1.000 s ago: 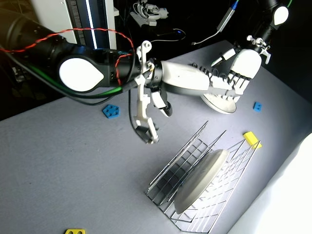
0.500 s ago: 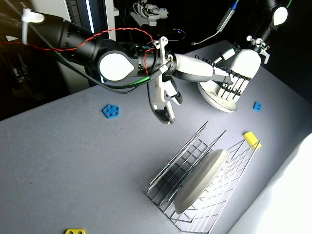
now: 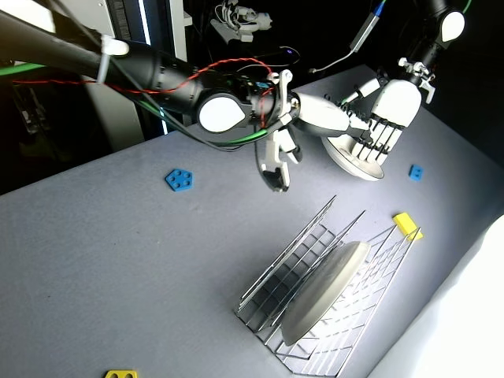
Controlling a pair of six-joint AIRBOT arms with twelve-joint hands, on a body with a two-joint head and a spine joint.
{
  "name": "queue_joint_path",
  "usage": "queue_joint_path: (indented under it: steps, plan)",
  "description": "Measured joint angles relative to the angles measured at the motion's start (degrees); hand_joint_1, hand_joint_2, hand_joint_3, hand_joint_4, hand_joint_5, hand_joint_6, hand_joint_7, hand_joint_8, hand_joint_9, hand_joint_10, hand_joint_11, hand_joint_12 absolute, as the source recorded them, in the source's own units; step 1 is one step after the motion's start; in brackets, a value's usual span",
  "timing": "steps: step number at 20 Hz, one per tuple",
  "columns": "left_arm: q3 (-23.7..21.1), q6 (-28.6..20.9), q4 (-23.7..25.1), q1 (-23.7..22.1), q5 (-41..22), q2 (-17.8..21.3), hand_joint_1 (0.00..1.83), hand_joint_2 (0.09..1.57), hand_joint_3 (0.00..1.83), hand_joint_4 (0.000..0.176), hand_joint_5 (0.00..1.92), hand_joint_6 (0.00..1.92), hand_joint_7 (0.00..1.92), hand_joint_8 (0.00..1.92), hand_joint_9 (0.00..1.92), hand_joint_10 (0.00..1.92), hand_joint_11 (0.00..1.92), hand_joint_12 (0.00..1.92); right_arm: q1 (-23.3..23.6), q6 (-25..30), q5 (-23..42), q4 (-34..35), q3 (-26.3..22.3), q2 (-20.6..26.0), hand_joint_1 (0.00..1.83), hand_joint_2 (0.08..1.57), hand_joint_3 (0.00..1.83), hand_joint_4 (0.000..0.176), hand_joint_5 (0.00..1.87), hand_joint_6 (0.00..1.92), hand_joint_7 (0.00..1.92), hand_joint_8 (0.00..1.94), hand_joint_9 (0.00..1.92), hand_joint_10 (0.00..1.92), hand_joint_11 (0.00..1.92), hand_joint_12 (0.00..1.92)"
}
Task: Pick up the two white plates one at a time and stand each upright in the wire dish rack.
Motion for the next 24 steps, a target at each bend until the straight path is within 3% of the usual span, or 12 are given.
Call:
queue_joint_path:
  steps: [4, 6, 11, 16, 24]
  plan:
    - [0.2, -0.1, 0.1, 0.0, -0.2, -0.1, 0.0, 1.07, 0.0, 0.0, 0.04, 0.0, 0.02, 0.0, 0.0, 0.0, 0.0, 0.0, -0.2, 0.0, 1.5, 2.3, 5.2, -3.0, 1.18, 0.94, 0.0, 0.0, 0.0, 0.0, 0.0, 0.0, 0.0, 0.0, 0.0, 0.28]
    - [0.6, -0.1, 0.2, 0.0, -0.4, -0.3, 0.0, 1.07, 0.0, 0.0, 0.03, 0.0, 0.01, 0.0, 0.0, 0.0, 0.0, 0.0, -0.7, -0.1, 2.6, 2.9, 7.8, -4.6, 1.23, 0.93, 0.0, 0.0, 0.01, 0.0, 0.0, 0.0, 0.0, 0.0, 0.0, 0.37]
    - [0.7, -0.1, 0.1, 0.0, -0.5, -0.4, 0.0, 1.06, 0.0, 0.0, 0.05, 0.01, 0.03, 0.01, 0.01, 0.0, 0.0, 0.0, -1.4, -0.1, 4.2, 4.3, 9.7, -8.1, 1.18, 0.93, 0.0, 0.0, 0.0, 0.0, 0.0, 0.0, 0.0, 0.0, 0.0, 0.46]
    - [0.8, -0.1, 0.2, 0.0, -0.5, -0.5, 0.0, 1.06, 0.0, 0.0, 0.04, 0.0, 0.02, 0.0, 0.0, 0.0, 0.0, 0.0, -2.3, -0.1, 6.5, 5.0, 13.1, -10.5, 1.21, 0.93, 0.0, 0.0, 0.02, 0.0, 0.0, 0.0, 0.0, 0.0, 0.0, 0.35]
    - [0.9, -0.3, 1.0, -0.9, -0.6, -0.8, 0.0, 1.06, 0.0, 0.0, 0.04, 0.0, 0.02, 0.01, 0.0, 0.0, 0.0, 0.0, -4.1, -0.2, 9.0, 4.9, 16.0, -12.5, 1.23, 0.92, 0.0, 0.005, 0.05, 0.0, 0.0, 0.0, 0.0, 0.0, 0.0, 0.36]
